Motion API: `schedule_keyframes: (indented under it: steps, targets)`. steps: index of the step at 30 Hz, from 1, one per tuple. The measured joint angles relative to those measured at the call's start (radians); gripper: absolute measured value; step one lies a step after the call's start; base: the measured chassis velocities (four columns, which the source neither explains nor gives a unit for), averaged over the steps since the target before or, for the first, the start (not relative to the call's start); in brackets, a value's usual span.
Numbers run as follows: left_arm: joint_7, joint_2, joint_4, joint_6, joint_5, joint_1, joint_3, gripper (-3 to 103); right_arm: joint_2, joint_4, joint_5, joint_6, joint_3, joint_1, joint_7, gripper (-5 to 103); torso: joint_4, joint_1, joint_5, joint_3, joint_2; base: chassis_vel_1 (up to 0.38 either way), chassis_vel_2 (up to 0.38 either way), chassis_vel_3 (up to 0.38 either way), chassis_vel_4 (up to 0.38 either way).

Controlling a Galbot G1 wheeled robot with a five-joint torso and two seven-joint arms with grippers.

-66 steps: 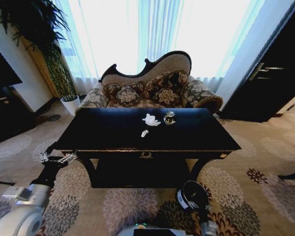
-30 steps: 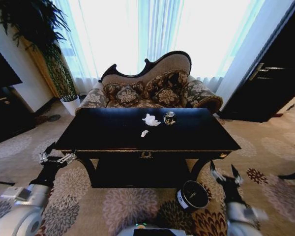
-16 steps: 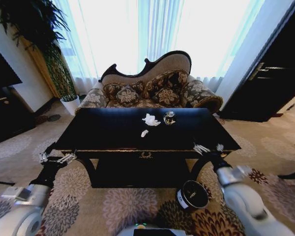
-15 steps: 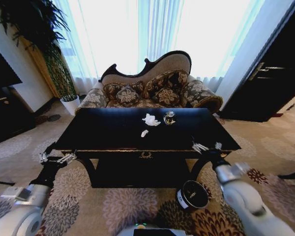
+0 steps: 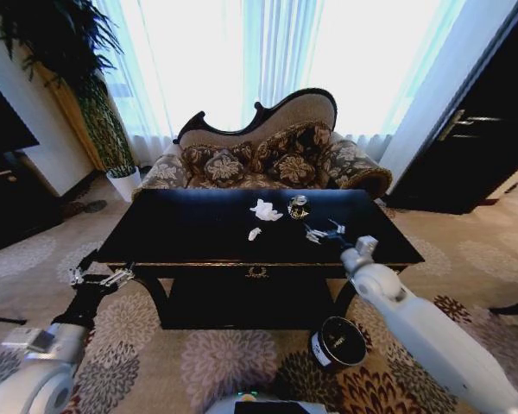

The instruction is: Move to the front of the table and place the trash on the table into the trash bin.

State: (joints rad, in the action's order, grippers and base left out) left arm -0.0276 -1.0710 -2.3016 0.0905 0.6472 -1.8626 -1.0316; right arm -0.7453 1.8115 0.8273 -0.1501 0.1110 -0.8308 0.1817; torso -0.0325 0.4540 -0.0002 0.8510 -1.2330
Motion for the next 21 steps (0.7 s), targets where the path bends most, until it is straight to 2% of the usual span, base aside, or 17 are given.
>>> schedule_keyframes:
  steps: [5, 21]
  targets:
    - [0.0, 0.0, 0.0, 0.0, 0.0, 0.0, 0.0, 100, -0.016, -0.071, -0.011, -0.001, -0.089, 0.13, -0.002, 100, 0.0001, 0.0, -0.0003, 0.0, 0.0, 0.0, 0.0, 0.0, 0.0]
    - [0.0, 0.0, 0.0, 0.0, 0.0, 0.0, 0.0, 100, -0.096, -0.242, -0.044, 0.016, -0.252, 0.297, -0.004, 100, 0.0001, 0.0, -0.0001, 0.0, 0.0, 0.0, 0.0, 0.0, 0.0]
